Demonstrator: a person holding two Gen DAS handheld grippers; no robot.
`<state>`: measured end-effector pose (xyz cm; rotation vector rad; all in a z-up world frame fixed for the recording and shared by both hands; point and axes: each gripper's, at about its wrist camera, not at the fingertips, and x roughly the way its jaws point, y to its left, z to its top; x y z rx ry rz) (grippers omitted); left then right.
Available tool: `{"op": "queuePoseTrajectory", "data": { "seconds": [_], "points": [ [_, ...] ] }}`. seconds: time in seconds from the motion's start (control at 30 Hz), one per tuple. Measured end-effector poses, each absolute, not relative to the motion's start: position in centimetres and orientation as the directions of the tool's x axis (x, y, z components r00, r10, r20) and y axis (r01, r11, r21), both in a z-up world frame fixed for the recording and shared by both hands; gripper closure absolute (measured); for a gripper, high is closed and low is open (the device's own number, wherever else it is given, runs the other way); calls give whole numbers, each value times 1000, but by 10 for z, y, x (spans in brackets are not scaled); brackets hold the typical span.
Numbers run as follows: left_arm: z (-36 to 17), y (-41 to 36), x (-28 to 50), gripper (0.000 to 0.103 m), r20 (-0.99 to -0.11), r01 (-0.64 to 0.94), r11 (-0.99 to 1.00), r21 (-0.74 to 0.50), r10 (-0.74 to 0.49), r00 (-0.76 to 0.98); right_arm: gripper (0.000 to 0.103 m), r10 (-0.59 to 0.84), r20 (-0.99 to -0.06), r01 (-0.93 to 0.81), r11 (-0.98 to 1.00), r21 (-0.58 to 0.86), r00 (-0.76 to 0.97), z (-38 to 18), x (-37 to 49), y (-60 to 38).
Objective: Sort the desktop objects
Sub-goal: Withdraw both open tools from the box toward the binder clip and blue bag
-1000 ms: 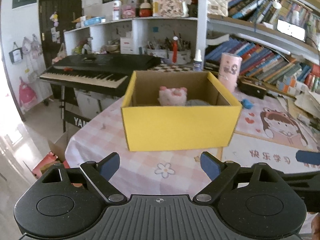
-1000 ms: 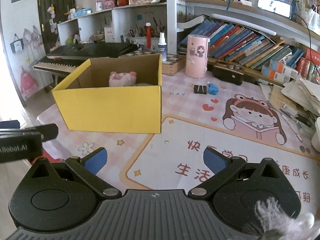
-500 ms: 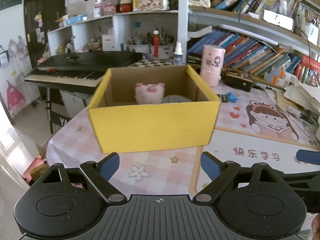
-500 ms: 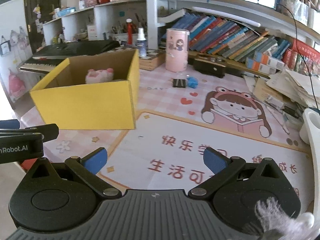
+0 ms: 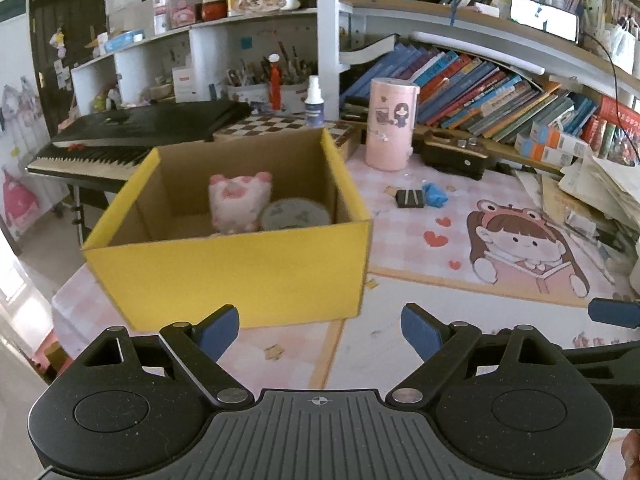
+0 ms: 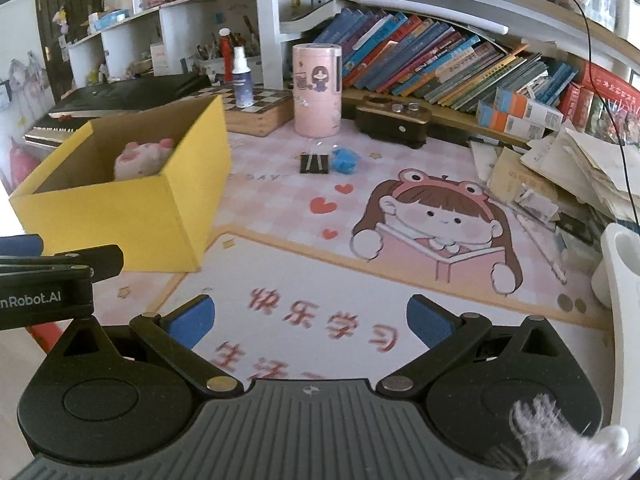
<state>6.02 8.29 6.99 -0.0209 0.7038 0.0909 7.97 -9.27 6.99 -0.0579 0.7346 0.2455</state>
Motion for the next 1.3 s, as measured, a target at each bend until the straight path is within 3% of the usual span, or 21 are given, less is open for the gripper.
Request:
{"op": "queuePoseTrajectory", "data": {
  "seconds": [0.73, 1.13, 1.3],
  "points": [
    [66, -18, 135, 13, -667, -110, 991, 73, 131, 734, 0, 221, -703, -231, 969, 83, 675, 54, 163, -195],
    [70, -46, 175, 13, -647, -133, 990, 40, 127, 752, 2, 232, -649, -246, 967, 71, 725, 71, 222, -230],
    [74, -51, 191, 13, -621, -167, 985, 50, 162, 767, 14, 256, -627, -277, 959, 65, 736, 79, 245, -233]
  ]
}}
